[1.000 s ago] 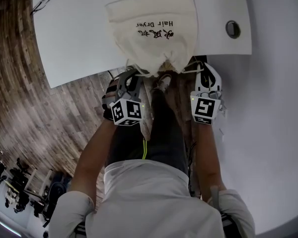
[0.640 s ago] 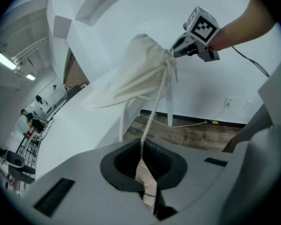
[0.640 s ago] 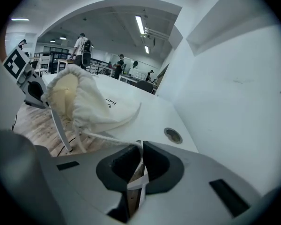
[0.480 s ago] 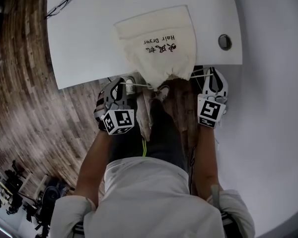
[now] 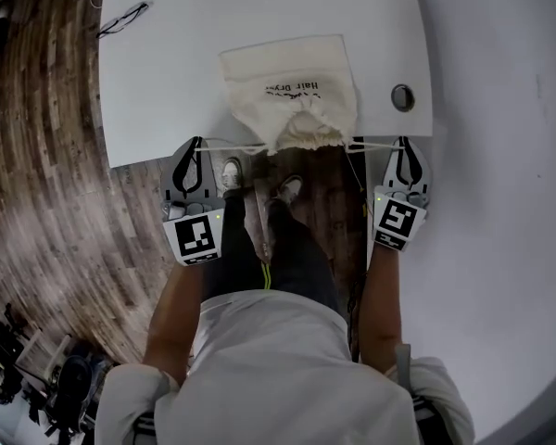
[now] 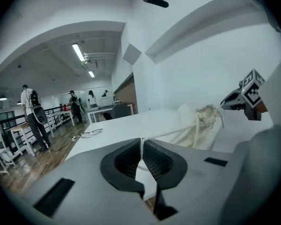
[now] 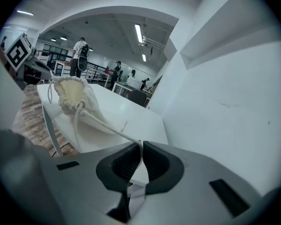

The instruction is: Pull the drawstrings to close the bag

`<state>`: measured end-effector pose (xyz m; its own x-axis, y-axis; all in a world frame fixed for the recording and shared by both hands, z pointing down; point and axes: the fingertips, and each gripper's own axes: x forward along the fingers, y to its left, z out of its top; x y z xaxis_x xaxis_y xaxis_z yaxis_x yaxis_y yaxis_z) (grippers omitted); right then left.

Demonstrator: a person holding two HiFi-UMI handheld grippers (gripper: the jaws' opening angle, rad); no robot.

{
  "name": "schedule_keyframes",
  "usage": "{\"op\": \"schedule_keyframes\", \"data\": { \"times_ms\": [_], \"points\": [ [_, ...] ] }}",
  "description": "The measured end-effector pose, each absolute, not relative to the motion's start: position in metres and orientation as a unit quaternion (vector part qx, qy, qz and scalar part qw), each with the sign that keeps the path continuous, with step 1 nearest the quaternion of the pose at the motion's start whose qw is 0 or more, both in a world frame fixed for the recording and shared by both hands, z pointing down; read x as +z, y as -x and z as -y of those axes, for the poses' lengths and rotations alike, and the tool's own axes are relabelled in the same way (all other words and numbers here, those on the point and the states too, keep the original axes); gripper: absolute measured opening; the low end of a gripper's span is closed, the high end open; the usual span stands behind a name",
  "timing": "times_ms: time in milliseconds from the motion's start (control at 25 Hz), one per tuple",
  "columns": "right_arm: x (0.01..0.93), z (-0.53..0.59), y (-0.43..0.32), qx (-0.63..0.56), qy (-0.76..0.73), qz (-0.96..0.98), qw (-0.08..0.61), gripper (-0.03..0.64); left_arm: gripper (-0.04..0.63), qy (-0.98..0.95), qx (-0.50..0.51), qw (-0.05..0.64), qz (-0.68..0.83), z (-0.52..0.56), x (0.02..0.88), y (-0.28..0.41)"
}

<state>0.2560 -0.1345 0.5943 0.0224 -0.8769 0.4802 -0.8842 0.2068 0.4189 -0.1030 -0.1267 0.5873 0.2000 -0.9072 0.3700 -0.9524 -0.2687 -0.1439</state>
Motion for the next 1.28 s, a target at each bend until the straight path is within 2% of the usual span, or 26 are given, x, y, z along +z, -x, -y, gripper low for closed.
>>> {"op": "schedule_keyframes", "data": {
  "times_ms": [320,560,800,920,1280],
  "points": [
    [0.54,0.148,-0.255,-0.032,-0.638,0.697,0.327,0.046,0.023,-0.741,0.181,0.004,0.647,0.147,0.543,0.129],
    [0.511,0.156,-0.274,-0.053,-0.652,0.683,0.324,0.046,0.023,-0.706,0.167,0.016,0.688,0.159,0.532,0.164],
    [0.475,0.162,-0.291,-0.068,-0.674,0.667,0.311,0.046,0.025,-0.69,0.204,-0.028,0.694,0.166,0.509,0.182],
    [0.457,0.162,-0.309,-0.076,-0.69,0.653,0.304,0.046,0.023,-0.676,0.221,-0.01,0.703,0.163,0.515,0.199],
    [0.415,0.158,-0.336,-0.089,-0.711,0.636,0.287,0.046,0.023,-0.682,0.201,-0.049,0.702,0.171,0.463,0.207]
  ]
}}
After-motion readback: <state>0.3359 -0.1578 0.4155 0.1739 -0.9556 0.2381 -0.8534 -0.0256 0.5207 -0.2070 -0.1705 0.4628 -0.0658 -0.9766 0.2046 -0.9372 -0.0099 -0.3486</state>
